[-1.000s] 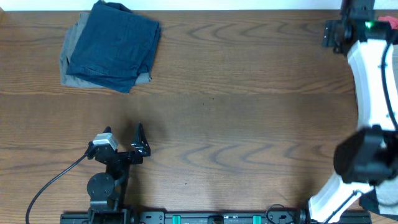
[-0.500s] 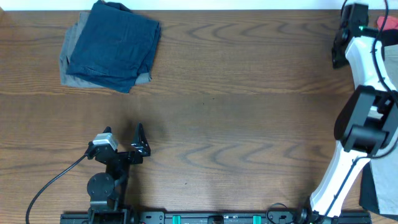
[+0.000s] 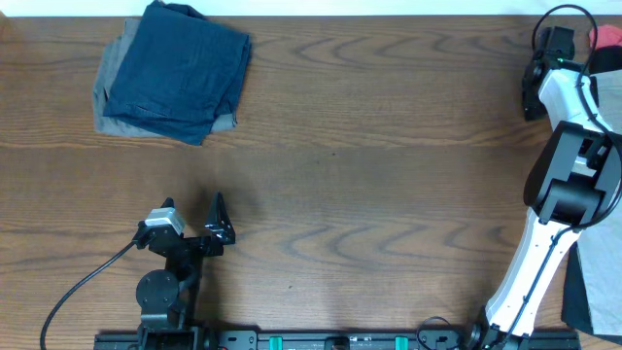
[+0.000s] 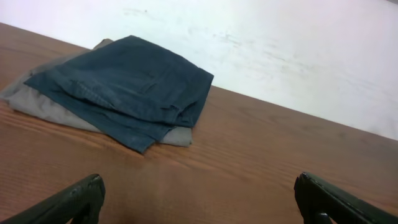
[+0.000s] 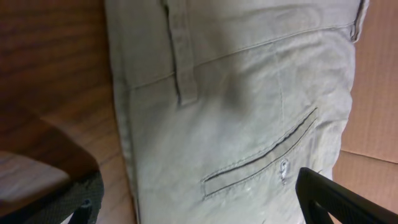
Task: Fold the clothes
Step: 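Reach the right gripper to the khaki pants at the right edge and grasp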
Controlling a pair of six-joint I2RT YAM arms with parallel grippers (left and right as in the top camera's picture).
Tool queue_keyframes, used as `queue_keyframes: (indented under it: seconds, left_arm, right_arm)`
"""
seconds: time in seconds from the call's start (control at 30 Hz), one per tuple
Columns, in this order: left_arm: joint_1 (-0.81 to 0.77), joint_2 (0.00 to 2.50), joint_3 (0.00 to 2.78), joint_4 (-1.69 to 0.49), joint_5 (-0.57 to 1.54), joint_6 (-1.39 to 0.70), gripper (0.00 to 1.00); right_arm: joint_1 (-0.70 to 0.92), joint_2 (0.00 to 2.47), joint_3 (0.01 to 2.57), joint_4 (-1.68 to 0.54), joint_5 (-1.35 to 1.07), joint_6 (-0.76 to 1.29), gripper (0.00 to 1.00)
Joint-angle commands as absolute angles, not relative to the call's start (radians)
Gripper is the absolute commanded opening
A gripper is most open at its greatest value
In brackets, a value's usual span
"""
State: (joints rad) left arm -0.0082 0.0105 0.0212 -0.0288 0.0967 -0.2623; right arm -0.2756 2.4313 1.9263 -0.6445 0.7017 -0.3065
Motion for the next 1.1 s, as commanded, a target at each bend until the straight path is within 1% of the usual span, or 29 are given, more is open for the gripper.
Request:
queue_keyframes:
  seconds: [0.0,0.07,0.1,0.13,0.27,0.37,0.43,0.47,0.53,0.57,0.6,0.83,1.07]
  left_arm:
    - [-0.005,0.005,0.004,-0.062,0.103,-0.257,0.98]
    - [-0.005,0.005,0.004,-0.062,0.103,-0.257,0.98]
    - [-0.005,0.005,0.004,-0.062,0.103,-0.257,0.98]
    - [-0.005,0.005,0.004,-0.062,0.103,-0.257,0.98]
    - [-0.005,0.005,0.004,-0.062,0.103,-0.257,0.98]
    - [-0.005,0.005,0.004,-0.062,0.103,-0.257,0.98]
    - [-0.005,0.005,0.004,-0.062,0.103,-0.257,0.98]
    - [-0.005,0.005,0.004,-0.062,0.103,-0.257,0.98]
    - [-0.005,0.005,0.004,-0.062,0.103,-0.257,0.98]
    - [-0.005,0.005,0.004,-0.062,0.103,-0.257,0.98]
    - [-0.005,0.005,0.004,-0.062,0.103,-0.257,0.98]
    - [-0.005,0.005,0.004,-0.062,0.103,-0.257,0.98]
    - [-0.005,0.005,0.004,-0.062,0.103,-0.257,0.98]
  right_arm:
    - [-0.298,2.480,1.935,-0.638,0.702,-0.330,0.93]
    - [-0.304,2.487,1.935,-0.634,0.702,-0.331,0.87]
    - [-0.307,2.488,1.935,-0.633,0.700,-0.331,0.86]
    - [-0.310,2.490,1.935,-0.632,0.699,-0.330,0.81]
    - [-0.320,2.490,1.935,-0.632,0.659,-0.329,0.53]
    - [-0.321,2.490,1.935,-0.633,0.644,-0.311,0.38]
    - [-0.321,2.490,1.935,-0.635,0.630,-0.307,0.19]
    - [-0.321,2.490,1.935,-0.637,0.624,-0.306,0.13]
    - [-0.320,2.490,1.935,-0.641,0.624,-0.286,0.04]
    - [-0.320,2.490,1.935,-0.643,0.624,-0.273,0.01]
    - [-0.320,2.490,1.935,-0.646,0.625,-0.255,0.01]
    - [-0.320,2.456,1.936,-0.670,0.629,-0.139,0.01]
    - [-0.321,2.340,1.936,-0.685,0.632,0.004,0.01]
